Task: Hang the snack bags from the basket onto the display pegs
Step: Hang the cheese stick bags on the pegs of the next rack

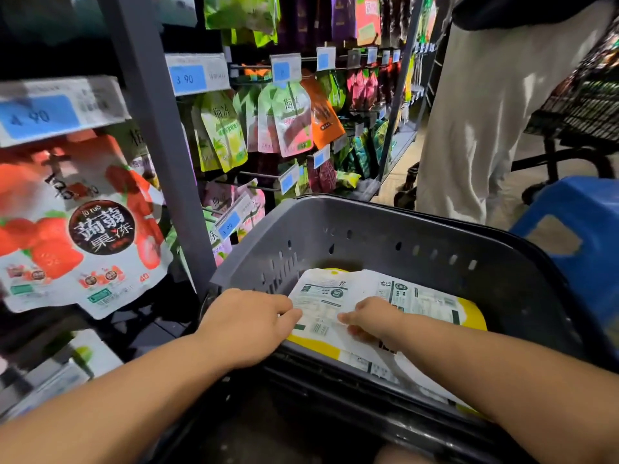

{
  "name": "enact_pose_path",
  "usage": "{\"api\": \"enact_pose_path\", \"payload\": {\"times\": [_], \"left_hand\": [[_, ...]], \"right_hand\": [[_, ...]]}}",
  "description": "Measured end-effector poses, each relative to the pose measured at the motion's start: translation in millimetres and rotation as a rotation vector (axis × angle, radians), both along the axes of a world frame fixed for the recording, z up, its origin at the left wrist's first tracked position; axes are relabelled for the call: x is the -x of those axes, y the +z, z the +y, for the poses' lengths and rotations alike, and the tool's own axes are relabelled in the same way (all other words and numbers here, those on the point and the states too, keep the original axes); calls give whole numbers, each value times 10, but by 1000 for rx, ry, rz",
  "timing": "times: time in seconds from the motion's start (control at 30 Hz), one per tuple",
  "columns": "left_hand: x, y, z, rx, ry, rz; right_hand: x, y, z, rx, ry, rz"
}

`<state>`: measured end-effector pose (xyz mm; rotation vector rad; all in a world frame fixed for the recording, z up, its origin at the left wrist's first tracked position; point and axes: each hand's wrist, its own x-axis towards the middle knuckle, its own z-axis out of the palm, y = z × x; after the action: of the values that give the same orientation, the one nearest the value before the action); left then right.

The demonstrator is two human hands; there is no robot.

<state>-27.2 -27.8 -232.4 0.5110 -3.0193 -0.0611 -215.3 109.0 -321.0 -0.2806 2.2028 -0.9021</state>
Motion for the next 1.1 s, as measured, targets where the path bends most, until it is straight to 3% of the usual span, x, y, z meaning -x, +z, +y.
{"api": "enact_pose_path", "payload": {"times": [0.1, 0.2, 0.33, 0.47, 0.57, 0.77, 0.9, 1.1], "left_hand": [[-1, 26, 41, -16, 12, 2], [-5, 42, 49, -22, 21, 4], [-34, 44, 37, -36, -2, 25], [-36, 37, 8, -72, 1, 66], [-43, 16, -27, -205, -6, 109], [-6, 47, -73, -506, 77, 173], [10, 149, -120, -794, 146, 225], [-15, 175, -251, -1012, 201, 357]], "right_hand": [[-66, -24, -148, 66, -179, -176], [-134, -69, -272, 65, -211, -139], [-157, 24, -316, 324, -259, -180], [-38, 468, -150, 422, -268, -38], [32, 771, 10, 480, -242, 25], [-109, 1156, 119, 681, -226, -66], [-337, 1257, 128, 719, -195, -107], [-553, 1328, 120, 742, -142, -205]]}}
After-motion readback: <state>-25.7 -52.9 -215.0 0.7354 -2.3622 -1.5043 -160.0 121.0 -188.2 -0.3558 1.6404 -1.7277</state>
